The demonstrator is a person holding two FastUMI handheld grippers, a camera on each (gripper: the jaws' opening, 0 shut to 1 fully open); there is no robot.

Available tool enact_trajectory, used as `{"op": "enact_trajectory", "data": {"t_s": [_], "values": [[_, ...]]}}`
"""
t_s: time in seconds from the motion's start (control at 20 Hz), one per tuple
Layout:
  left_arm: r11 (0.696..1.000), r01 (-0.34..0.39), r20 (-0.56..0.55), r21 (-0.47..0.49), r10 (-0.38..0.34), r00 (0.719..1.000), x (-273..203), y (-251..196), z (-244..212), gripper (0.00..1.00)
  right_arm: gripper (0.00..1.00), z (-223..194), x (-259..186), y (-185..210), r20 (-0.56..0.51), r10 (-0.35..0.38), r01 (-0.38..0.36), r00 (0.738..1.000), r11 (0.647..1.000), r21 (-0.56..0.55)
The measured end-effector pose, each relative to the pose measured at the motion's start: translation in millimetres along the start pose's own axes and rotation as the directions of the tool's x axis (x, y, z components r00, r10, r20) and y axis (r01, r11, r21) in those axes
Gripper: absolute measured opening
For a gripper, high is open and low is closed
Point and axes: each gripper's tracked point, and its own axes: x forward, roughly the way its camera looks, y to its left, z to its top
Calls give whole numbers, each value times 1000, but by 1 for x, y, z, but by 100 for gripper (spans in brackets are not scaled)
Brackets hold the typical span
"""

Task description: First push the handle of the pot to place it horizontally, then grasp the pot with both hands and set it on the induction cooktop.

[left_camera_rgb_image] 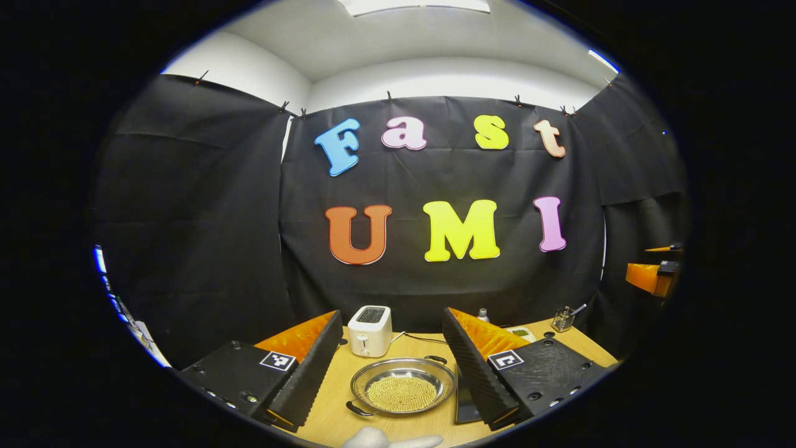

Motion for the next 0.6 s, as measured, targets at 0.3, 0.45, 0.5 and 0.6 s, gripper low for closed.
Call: {"op": "enact_trajectory", "data": {"t_s": [0.3,0.45,0.5,0.6], "values": [[988,155,-15,-3,-155,988,2,-25,-2,77,97,-2,-4,-6,-5,-17,17,1000,1000,3],[984,171,-14,-38,-172,985,3,-23,-2,32,97,-2,-7,-10,-5,-26,26,1000,1000,-2],[988,149,-18,-46,-150,989,7,-15,-4,21,96,-2,-7,-10,-1,-28,28,1000,1000,-2],[987,137,-57,-86,-142,988,14,-12,-17,2,96,-4,-7,-11,-5,-29,29,1000,1000,-7]]}}
